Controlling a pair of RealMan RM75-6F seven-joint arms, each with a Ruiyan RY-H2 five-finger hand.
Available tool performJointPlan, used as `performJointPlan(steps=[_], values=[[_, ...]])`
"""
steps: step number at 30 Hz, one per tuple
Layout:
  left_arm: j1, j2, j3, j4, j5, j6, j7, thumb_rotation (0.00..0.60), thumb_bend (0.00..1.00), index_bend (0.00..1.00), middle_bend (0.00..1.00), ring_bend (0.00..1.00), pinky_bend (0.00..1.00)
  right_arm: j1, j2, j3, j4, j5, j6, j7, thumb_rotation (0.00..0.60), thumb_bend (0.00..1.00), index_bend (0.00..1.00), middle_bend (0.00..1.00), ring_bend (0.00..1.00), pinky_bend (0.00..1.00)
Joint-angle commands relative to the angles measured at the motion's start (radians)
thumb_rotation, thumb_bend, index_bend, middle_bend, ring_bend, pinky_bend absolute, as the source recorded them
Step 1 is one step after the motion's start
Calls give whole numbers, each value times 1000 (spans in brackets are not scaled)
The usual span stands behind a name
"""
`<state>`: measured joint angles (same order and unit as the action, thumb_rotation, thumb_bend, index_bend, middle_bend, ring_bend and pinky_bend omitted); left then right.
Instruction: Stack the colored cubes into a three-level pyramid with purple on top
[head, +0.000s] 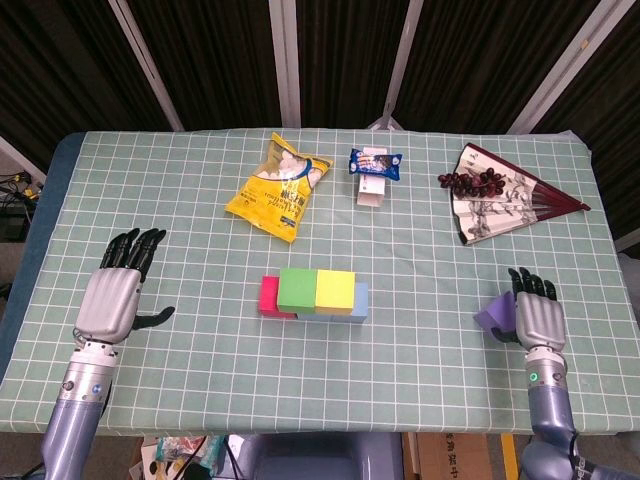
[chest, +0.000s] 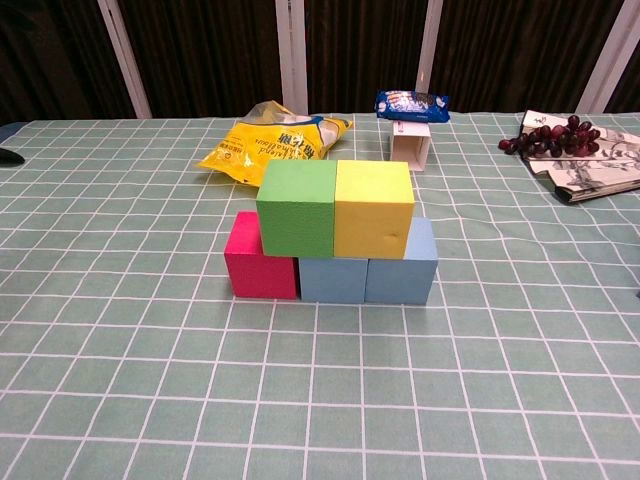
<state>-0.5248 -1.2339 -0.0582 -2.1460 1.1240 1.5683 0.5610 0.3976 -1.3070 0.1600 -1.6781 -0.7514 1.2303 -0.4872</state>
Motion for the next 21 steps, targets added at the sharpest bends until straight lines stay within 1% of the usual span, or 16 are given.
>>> performJointPlan(steps=[1,6,14,18,21], values=[[6,-1,-4,-4,5,-5,4,600,65,0,57,0,0,-10,20,0,-7,10,9,-4,600,205,0,0,0,0],[16,-4,-10,-13,21,-13,12,600,65,0,57,0,0,-25,52,5,-9,24,12,13,600,205,0,0,0,0],[30,-10,-20,-23,38,-29,28,600,65,0,57,0,0,-20,78,25,36,60,-34,36,600,205,0,0,0,0],[32,-13,-27,-20,32,-41,34,600,65,0,57,0,0,-17,88,22,39,67,-50,32,600,205,0,0,0,0],[34,-14,-34,-18,27,-46,35,600,65,0,57,0,0,-14,100,10,23,49,-62,23,600,205,0,0,0,0]])
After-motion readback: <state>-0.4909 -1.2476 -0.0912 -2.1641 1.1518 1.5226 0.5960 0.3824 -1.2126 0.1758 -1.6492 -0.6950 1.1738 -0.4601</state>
